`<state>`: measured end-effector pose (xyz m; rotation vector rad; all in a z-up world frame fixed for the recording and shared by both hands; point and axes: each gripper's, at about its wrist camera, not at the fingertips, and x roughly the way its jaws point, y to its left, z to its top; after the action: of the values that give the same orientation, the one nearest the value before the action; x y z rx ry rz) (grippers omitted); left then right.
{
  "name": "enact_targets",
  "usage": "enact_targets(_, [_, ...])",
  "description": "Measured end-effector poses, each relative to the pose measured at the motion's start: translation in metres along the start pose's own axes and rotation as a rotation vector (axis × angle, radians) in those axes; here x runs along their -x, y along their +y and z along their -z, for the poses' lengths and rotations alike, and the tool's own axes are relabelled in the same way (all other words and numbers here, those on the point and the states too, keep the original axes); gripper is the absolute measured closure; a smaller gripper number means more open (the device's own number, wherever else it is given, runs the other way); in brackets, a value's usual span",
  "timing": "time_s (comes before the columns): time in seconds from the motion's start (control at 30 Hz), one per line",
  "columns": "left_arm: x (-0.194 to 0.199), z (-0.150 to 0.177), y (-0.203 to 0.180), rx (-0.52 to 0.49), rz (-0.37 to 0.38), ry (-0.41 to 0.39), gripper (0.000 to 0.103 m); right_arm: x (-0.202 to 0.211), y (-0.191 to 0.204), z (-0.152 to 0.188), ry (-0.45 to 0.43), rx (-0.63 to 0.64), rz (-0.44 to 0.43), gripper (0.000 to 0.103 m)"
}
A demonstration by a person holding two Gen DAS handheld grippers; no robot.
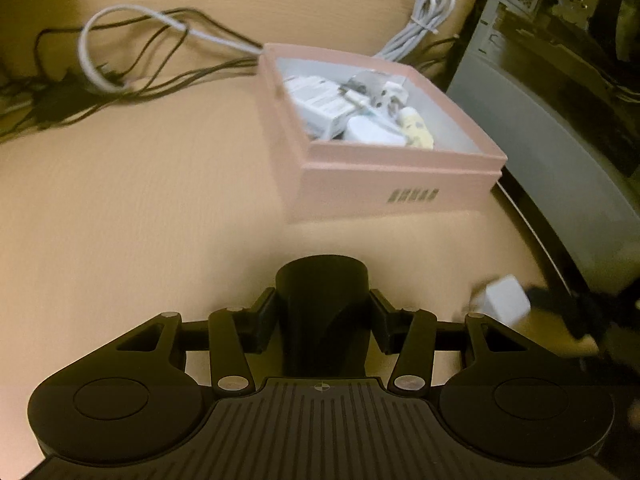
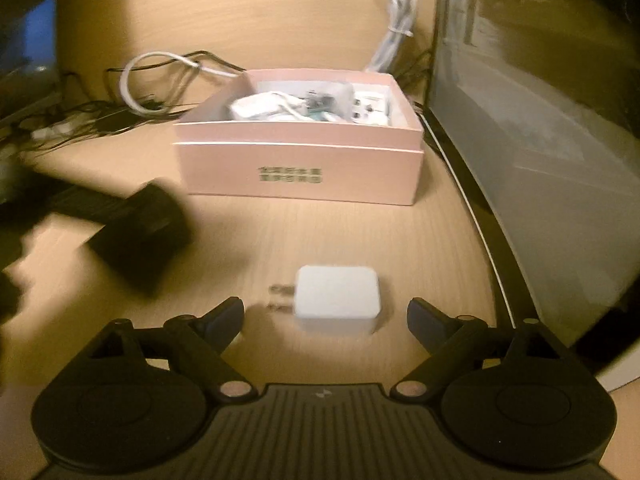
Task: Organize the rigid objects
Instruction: 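Lift the black stand with the left tool while the right tool grasps the white charger cube, then drop the black stand into the pink box with the left tool while the right tool holds the charger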
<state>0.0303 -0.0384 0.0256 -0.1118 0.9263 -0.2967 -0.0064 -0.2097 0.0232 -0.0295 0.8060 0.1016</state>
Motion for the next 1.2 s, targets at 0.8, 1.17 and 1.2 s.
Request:
enact_targets(0.8, [0.092,-0.098,-0.014,-0.146,0.253,-0.261,0.051,0.118,-0.003,-0.034,-0.119,-0.018,-0.008,0.044])
enact_targets(1.17, [0.017,-0.155,-0.01,-0.011,0.257,-0.159,0.05,0.115,0.006,-0.018,-0.109,-0.016,0.004,0.044])
enact_targets(1.2, [0.016,-0.148,-0.006,-0.007,0.261,-0.145,0.05,0.113,0.004,-0.015,-0.092,-0.025,0.002,0.044])
